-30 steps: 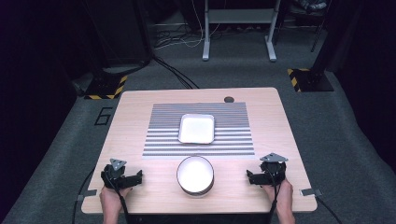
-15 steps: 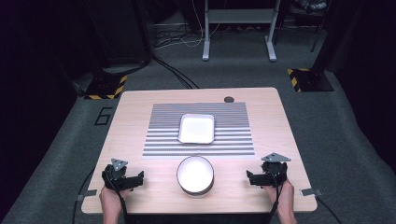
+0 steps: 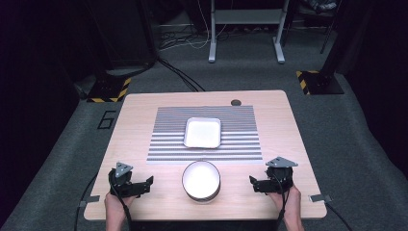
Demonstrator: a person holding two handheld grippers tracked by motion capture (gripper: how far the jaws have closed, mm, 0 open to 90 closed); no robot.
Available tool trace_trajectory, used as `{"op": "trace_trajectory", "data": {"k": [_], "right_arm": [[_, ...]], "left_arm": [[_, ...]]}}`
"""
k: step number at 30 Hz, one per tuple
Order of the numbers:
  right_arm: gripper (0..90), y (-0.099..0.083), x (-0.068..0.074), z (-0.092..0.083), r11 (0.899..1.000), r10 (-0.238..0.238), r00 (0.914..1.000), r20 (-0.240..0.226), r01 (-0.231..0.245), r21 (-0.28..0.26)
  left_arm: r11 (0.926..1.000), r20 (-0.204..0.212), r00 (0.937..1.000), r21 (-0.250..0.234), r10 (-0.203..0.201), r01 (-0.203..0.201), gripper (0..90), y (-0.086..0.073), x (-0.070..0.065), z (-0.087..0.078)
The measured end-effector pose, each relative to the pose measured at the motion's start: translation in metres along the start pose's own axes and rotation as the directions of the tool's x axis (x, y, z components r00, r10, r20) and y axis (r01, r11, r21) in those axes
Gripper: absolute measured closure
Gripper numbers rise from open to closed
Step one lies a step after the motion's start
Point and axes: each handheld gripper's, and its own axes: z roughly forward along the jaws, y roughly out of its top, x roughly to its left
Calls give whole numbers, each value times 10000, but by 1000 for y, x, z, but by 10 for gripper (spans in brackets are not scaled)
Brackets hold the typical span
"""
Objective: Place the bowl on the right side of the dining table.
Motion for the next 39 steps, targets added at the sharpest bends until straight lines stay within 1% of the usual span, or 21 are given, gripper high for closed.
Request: {"op": "trace_trajectory", "data": {"k": [1,3,4,5,6,8,11,12,15,16,18,22,26,28,30,31,32,33,34,39], "right_arm": [[0,0,0,0,10000,0,10000,0,0,0],[0,3,3,-3,10000,-34,9999,-113,34,-55],[0,7,6,-5,9998,-89,9998,-162,86,-195],[0,7,6,-5,9998,-89,9998,-162,86,-195],[6,10,10,-9,9991,-225,9995,-206,218,-367],[5,11,11,-10,9990,-285,9993,-245,276,-339],[0,16,15,-12,9988,-397,9986,-341,386,-315],[0,18,18,-12,9989,-372,9981,-485,358,-290],[0,21,22,-13,9988,-432,9977,-525,419,-266],[0,23,25,-13,9984,-500,9972,-564,484,-293],[0,24,26,-13,9985,-494,9968,-628,479,-263],[0,30,33,-14,9979,-579,9952,-786,554,-331],[0,34,39,-16,9965,-787,9927,-916,757,-367],[0,36,41,-16,9961,-828,9919,-962,794,-392],[0,40,45,-18,9953,-906,9897,-1106,860,-453],[0,40,45,-18,9953,-906,9897,-1106,860,-453],[0,42,47,-19,9948,-949,9885,-1179,897,-483],[0,42,47,-19,9948,-949,9885,-1179,897,-483],[0,45,50,-20,9948,-946,9877,-1242,891,-493],[0,50,54,-22,9936,-1061,9853,-1338,998,-527]], "left_arm": [[10000,0,10000,0,0,0,4,0,0,0],[9999,240,9997,-93,-57,59,4,3,-3,-4],[9999,364,9993,-96,-104,107,4,5,-5,-6],[9999,364,9993,-96,-104,107,4,5,-5,-6],[9999,444,9989,-45,-125,127,3,6,-6,-7],[9998,586,9981,-19,-181,182,3,8,-9,-8],[9999,643,9979,37,-110,108,3,10,-12,-9],[10000,671,9977,32,-52,50,3,10,-13,-9],[10000,779,9969,29,90,-93,2,11,-16,-9],[10000,844,9964,6,90,-91,2,12,-19,-10],[9999,889,9960,27,117,-120,2,13,-20,-10],[9999,1034,9945,-101,144,-135,3,16,-24,-13],[9997,1160,9932,-233,136,-110,3,19,-26,-18],[9995,1291,9915,-293,133,-96,3,21,-27,-20],[9993,1385,9903,-366,132,-82,3,23,-29,-22],[9992,1407,9899,-387,172,-118,3,24,-30,-23],[9988,1445,9890,-416,304,-246,2,27,-33,-25],[9988,1445,9890,-416,304,-246,3,27,-33,-25],[9985,1576,9869,-483,341,-267,3,30,-35,-27],[9979,1738,9840,-574,392,-296,2,34,-38,-29]]}}
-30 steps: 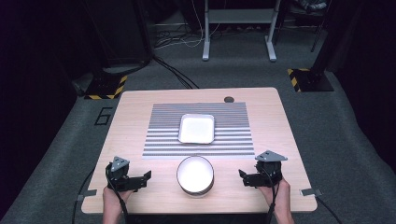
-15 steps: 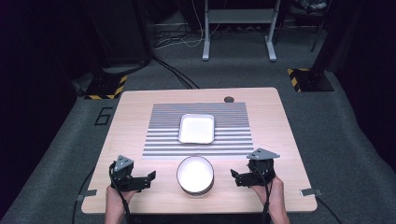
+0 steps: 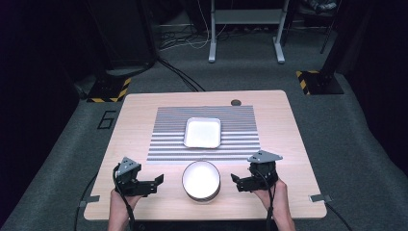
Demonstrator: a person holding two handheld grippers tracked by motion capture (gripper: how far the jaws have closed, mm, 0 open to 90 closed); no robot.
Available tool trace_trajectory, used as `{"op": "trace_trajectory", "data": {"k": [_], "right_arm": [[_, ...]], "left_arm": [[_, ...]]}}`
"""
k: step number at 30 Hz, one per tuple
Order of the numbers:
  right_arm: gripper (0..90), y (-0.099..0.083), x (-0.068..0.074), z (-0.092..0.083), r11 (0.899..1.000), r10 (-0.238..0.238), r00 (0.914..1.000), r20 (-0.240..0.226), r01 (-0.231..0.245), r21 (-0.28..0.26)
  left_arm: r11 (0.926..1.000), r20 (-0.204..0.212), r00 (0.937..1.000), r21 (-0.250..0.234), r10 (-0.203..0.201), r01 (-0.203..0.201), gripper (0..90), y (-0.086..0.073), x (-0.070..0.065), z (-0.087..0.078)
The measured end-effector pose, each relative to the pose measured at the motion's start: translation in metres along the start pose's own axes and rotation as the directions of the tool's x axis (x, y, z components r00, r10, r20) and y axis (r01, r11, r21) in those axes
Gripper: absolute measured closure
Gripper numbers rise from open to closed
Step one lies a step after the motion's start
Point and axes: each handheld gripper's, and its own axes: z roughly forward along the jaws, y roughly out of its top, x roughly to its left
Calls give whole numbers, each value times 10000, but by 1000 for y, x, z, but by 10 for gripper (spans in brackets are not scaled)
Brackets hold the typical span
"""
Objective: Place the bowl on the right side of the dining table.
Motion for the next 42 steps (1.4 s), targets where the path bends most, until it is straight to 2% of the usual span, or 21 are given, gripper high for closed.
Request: {"op": "trace_trajectory", "data": {"k": [21,32,42], "right_arm": [[0,22,20,-2,9985,-554,9976,-421,551,-74],[0,31,29,-4,9964,-840,9944,-648,832,-143],[0,37,39,3,9950,-992,9911,-891,997,11]], "left_arm": [[9992,527,9978,-92,403,-399,3,16,-18,-3],[9977,896,9938,-219,652,-634,3,25,-29,-4],[9968,1164,9899,-52,804,-803,3,27,-35,4]]}}
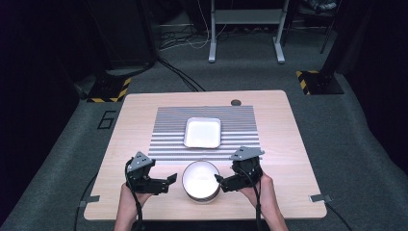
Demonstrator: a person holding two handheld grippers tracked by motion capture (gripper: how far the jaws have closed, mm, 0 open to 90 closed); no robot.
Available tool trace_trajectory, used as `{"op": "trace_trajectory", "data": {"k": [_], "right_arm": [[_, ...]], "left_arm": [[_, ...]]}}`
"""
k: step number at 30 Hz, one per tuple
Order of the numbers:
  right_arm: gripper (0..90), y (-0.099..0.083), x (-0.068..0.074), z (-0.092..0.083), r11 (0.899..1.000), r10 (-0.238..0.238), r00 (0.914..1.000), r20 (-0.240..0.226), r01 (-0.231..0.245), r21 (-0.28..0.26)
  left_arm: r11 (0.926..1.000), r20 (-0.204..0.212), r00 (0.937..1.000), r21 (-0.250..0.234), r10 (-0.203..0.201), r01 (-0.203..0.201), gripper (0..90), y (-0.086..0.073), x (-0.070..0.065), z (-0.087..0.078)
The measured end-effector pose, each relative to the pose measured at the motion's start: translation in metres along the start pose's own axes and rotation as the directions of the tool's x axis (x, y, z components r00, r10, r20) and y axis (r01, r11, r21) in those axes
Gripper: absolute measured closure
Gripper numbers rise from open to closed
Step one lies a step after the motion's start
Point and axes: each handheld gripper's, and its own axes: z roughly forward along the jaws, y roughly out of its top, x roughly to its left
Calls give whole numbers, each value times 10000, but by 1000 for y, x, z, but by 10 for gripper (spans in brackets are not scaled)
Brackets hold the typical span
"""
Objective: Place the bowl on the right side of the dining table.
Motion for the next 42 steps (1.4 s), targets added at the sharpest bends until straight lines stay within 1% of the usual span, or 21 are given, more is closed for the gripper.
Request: {"op": "trace_trajectory", "data": {"k": [1,4,8,11,19,24,27,28,29,30,31,32,33,34,35,36,37,39,40,41,42], "right_arm": [[0,0,0,1,10000,-95,9999,-32,95,4],[0,1,4,4,9999,-62,9999,-100,63,85],[0,2,6,10,9997,-159,9997,-201,162,194],[7,2,9,14,9994,-143,9995,-288,152,321],[15,2,13,23,9982,-125,9994,-312,143,578],[25,1,15,28,9980,-95,9993,-370,118,623],[48,1,18,31,9976,-125,9992,-371,150,672],[56,1,18,32,9971,-188,9992,-360,214,735],[63,1,20,33,9968,-99,9993,-369,128,789],[73,0,19,35,9968,-212,9990,-392,241,765],[91,0,21,38,9965,-196,9988,-447,231,802],[91,0,21,38,9965,-196,9988,-447,231,802],[97,-1,22,39,9953,-28,9990,-453,72,962],[97,-1,22,39,9953,-28,9990,-453,72,962],[98,-1,22,41,9953,-87,9988,-487,134,960],[102,-2,22,43,9952,-125,9987,-496,173,958],[118,-2,23,45,9942,-152,9986,-503,205,1060],[131,-2,24,46,9943,-131,9988,-470,180,1054],[142,-2,25,47,9935,-120,9988,-472,173,1126],[203,-2,25,49,9926,-136,9992,-387,182,1198],[203,-2,25,49,9926,-136,9992,-387,182,1198]], "left_arm": [[10000,19,10000,17,10,-10,3,0,0,1],[10000,67,10000,63,53,-54,3,0,-1,3],[9999,148,9999,145,74,-76,3,1,-4,8],[9995,291,9995,256,157,-165,3,1,-6,13],[9983,395,9988,481,300,-318,3,2,-9,21],[9968,564,9978,692,358,-396,5,1,-13,28],[9957,662,9969,798,423,-476,16,1,-16,33],[9956,665,9969,798,430,-483,30,1,-17,34],[9952,711,9964,834,458,-517,39,1,-17,36],[9948,756,9961,868,463,-528,44,1,-18,37],[9945,806,9957,903,461,-533,65,1,-19,39],[9941,819,9955,930,484,-560,65,0,-20,40],[9936,861,9950,964,510,-593,85,0,-20,41],[9935,880,9950,992,472,-559,85,0,-21,42],[9925,910,9943,1034,554,-648,96,0,-21,43],[9929,882,9950,1054,463,-556,115,0,-22,45],[9925,922,9945,1067,499,-597,158,0,-22,45],[9915,935,9943,1141,512,-618,171,0,-23,47],[9907,934,9941,1189,551,-661,214,0,-23,48],[9903,919,9943,1227,533,-644,275,0,-23,49],[9900,926,9944,1261,511,-627,275,0,-23,49]]}}
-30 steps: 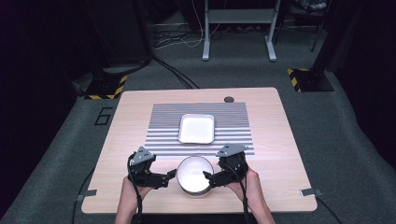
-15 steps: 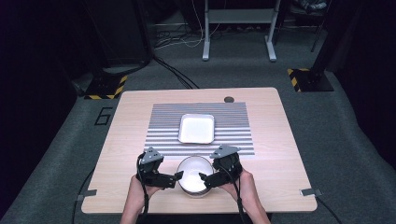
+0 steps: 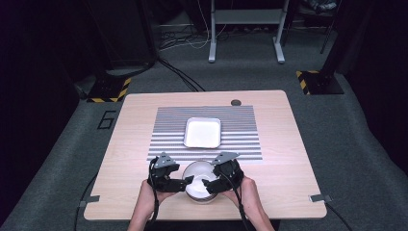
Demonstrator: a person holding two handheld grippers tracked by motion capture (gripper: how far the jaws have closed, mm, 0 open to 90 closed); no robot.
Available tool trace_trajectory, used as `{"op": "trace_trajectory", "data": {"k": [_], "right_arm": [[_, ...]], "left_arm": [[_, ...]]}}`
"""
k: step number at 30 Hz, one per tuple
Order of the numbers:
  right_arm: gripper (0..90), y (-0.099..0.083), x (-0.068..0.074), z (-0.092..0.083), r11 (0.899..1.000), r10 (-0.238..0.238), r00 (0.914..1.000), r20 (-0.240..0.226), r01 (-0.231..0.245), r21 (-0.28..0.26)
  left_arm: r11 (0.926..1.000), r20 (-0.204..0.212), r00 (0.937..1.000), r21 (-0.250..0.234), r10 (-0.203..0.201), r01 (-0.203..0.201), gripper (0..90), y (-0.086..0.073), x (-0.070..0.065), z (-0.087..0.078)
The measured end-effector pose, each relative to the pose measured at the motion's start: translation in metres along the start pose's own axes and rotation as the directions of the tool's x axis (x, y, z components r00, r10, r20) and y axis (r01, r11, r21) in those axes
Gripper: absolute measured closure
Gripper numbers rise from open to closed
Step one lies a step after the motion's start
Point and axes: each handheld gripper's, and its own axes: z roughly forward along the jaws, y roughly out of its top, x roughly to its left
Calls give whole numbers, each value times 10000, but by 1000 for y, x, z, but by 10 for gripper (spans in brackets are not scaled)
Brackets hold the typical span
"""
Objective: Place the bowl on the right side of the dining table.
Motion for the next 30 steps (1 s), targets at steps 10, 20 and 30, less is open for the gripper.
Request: {"op": "trace_trajectory", "data": {"k": [10,20,30], "right_arm": [[459,-2,1,9,9994,132,9999,65,-134,321],[660,-1,2,6,10000,-47,9973,733,43,63],[788,1,7,0,9946,-828,9847,1536,913,-492]], "left_arm": [[9998,253,9996,195,87,-92,567,-2,-3,7],[9953,-847,9917,208,962,-948,688,1,-17,8],[9845,-1974,9649,65,1729,-1751,746,-2,-30,12]]}}
